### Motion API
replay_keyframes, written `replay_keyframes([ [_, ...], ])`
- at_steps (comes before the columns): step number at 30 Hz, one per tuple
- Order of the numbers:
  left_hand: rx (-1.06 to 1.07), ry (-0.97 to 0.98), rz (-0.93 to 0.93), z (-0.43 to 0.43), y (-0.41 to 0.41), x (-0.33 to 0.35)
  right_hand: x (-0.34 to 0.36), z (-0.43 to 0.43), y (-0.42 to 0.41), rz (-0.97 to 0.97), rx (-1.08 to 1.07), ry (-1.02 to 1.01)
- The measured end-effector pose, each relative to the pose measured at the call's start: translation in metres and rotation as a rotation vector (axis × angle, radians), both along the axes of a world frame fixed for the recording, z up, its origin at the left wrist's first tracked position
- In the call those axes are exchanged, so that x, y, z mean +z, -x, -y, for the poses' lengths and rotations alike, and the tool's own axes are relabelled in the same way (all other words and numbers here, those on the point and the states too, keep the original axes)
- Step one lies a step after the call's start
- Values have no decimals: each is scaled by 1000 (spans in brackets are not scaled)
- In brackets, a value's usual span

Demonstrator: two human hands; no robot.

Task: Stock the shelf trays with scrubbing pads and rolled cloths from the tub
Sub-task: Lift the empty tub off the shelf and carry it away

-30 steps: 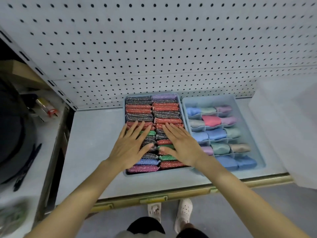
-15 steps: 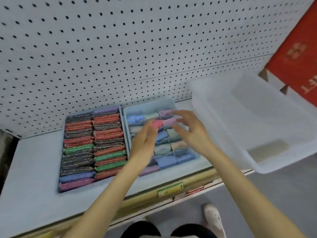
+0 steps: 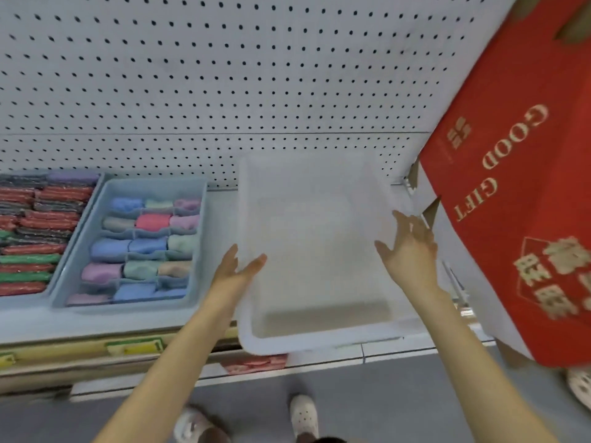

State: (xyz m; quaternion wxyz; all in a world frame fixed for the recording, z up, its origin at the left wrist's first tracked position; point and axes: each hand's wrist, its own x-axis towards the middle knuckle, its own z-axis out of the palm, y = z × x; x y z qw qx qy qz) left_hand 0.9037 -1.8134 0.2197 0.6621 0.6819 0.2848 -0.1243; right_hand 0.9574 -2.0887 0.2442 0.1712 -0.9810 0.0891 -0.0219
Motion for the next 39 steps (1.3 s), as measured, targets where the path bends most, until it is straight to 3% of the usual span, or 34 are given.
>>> replay_keyframes([
  [3,31,17,15,14,13,2,-9,32,4,-164,4,-141],
  [9,53,60,28,25,57,17,-7,46,30,-85,-122,-354],
  [18,144,59,255,11,174,76,45,19,100,51,-23,-487],
  [22,262,-40,371,-25,241,108,78,-35,132,129,130,-574],
  [26,453,-305,404,-67,315,123,90,-114,171,118,326,-676],
  [32,776,-609,130,-128,439,108,71,-241,241,-53,620,-739],
  [39,1274,-643,37,-155,554,93,51,-372,313,-239,1015,-790],
])
